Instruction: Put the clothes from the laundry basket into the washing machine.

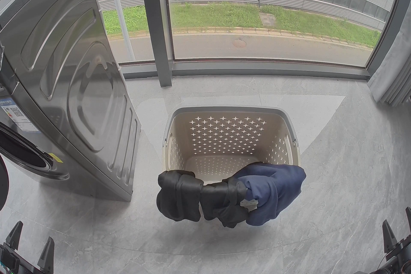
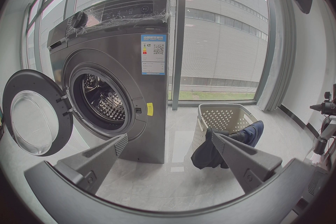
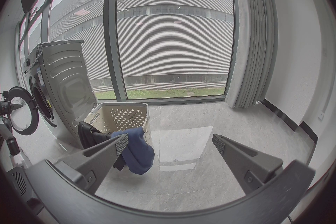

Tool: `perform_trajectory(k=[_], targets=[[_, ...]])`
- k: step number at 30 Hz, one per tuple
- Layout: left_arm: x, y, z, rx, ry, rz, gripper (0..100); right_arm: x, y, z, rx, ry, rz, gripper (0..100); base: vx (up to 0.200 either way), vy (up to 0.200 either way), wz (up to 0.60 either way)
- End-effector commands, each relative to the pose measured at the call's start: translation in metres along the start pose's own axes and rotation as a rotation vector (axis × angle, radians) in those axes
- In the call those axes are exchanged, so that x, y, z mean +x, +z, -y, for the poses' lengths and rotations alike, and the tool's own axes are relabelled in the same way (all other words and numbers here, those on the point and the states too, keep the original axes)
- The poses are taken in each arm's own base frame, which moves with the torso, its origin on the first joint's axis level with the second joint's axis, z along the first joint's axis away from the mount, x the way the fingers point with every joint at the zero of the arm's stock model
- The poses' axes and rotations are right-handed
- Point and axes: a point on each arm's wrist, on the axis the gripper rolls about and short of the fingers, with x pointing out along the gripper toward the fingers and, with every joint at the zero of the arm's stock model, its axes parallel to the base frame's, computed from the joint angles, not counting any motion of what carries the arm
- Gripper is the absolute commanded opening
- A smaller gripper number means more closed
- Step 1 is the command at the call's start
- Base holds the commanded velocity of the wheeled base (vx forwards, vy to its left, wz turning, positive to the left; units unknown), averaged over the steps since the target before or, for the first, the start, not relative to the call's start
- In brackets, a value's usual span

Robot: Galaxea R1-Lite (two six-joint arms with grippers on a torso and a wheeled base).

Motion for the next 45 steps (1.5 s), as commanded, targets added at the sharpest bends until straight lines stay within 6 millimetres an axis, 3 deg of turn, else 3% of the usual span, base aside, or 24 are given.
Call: perform_trajectory(k=[1, 3, 5, 6, 9, 14, 17, 22, 23, 24, 29, 34, 45], targets=[[0.0, -0.005, 0.0, 0.0, 0.0, -0.001, 100, 0.0, -0.005, 0.0, 0.0, 0.001, -0.001, 100, 0.0, 0.0, 0.0], [0.0, -0.005, 0.0, 0.0, 0.0, 0.0, 100, -0.002, 0.003, 0.0, 0.004, 0.0, 0.05, 100, 0.0, 0.0, 0.0], [0.0, -0.005, 0.0, 0.002, -0.001, 0.0, 100, -0.018, 0.071, -0.001, 0.046, -0.011, 0.299, 100, 0.0, 0.0, 0.0], [0.0, -0.005, 0.0, 0.006, -0.001, 0.0, 100, -0.02, 0.089, -0.001, 0.048, -0.015, 0.317, 100, 0.0, 0.0, 0.0], [0.0, -0.005, 0.0, 0.011, -0.003, 0.0, 100, -0.015, 0.107, -0.001, 0.044, -0.006, 0.272, 100, 0.0, 0.0, 0.0], [0.0, -0.005, 0.0, 0.005, -0.001, -0.001, 100, 0.031, 0.091, -0.006, 0.076, 0.134, -0.123, 100, -0.12, 0.0, 0.0], [0.0, -0.005, 0.0, 0.002, -0.001, -0.001, 100, 0.072, 0.091, -0.014, 0.167, 0.162, -0.304, 100, 0.0, 0.0, 0.0], [0.0, -0.005, 0.0, 0.003, -0.001, 0.0, 100, 0.121, 0.088, -0.025, 0.178, 0.178, -0.368, 100, 0.0, 0.0, 0.0], [0.0, -0.005, 0.0, 0.003, -0.001, 0.0, 100, 0.121, 0.088, -0.025, 0.178, 0.178, -0.368, 100, 0.0, 0.0, 0.0], [0.0, -0.005, 0.0, 0.003, -0.001, 0.0, 100, 0.14, 0.082, -0.03, 0.173, 0.185, -0.403, 100, 0.0, 0.0, 0.0], [0.0, -0.005, 0.0, 0.003, -0.001, 0.0, 100, 0.176, 0.068, -0.04, 0.156, 0.19, -0.496, 100, 0.0, 0.0, 0.0], [0.0, -0.005, 0.0, 0.0, -0.001, -0.001, 100, 0.203, 0.054, -0.046, 0.156, 0.18, -0.535, 100, 0.0, 0.0, 0.0], [0.0, -0.005, 0.0, 0.003, -0.001, 0.0, 100, 0.233, 0.023, -0.066, 0.125, 0.219, -0.623, 100, 0.0, 0.0, 0.0]])
